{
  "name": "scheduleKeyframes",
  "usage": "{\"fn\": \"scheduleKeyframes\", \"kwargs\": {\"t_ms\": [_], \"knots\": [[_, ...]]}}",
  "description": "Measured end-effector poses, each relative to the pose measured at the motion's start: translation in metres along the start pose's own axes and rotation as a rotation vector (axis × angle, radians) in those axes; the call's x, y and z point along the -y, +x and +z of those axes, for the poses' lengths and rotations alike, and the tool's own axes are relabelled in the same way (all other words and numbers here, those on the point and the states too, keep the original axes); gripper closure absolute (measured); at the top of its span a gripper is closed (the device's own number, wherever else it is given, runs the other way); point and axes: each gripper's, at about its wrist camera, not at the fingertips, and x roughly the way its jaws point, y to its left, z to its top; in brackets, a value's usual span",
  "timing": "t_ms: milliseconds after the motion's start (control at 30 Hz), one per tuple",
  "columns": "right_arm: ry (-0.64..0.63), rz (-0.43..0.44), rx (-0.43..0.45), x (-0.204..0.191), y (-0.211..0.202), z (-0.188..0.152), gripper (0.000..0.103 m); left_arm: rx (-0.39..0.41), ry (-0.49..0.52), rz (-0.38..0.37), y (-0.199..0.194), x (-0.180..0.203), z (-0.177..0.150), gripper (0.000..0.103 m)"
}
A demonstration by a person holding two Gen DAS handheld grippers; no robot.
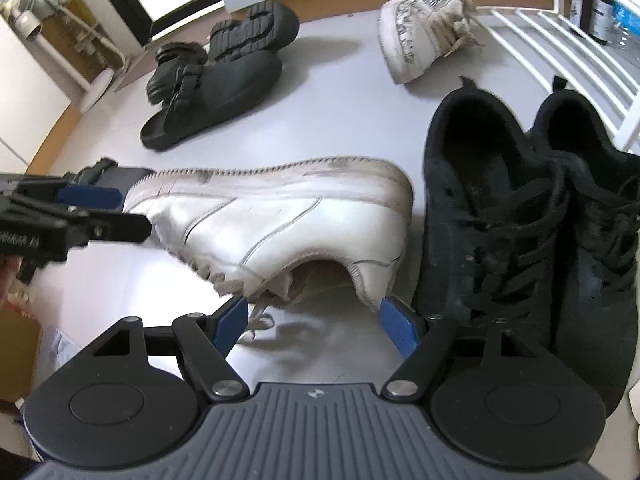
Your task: Organize scattered shoes
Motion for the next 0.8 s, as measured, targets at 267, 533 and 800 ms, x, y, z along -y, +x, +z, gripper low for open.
{"fn": "scheduleKeyframes", "kwargs": {"t_ms": [267,533,800], "knots": [[-0.041,0.081,-0.023,-0.017,0.023,-0.003,0.039,0.001,-0.051,-0.015,0.001,-0.014,-0.001,0.023],[-0.181,0.065,-0.062,-0.031,0.040,0.011,0.040,0.044,-0.086,-0.031,-0.007,-0.023,0.001,0.023],[-0.225,0.057,-0.048,-0.040,0.064,0.006,0.043,0.107,-0.115,-0.015,-0.014,-0.033,-0.002,0.023]]}}
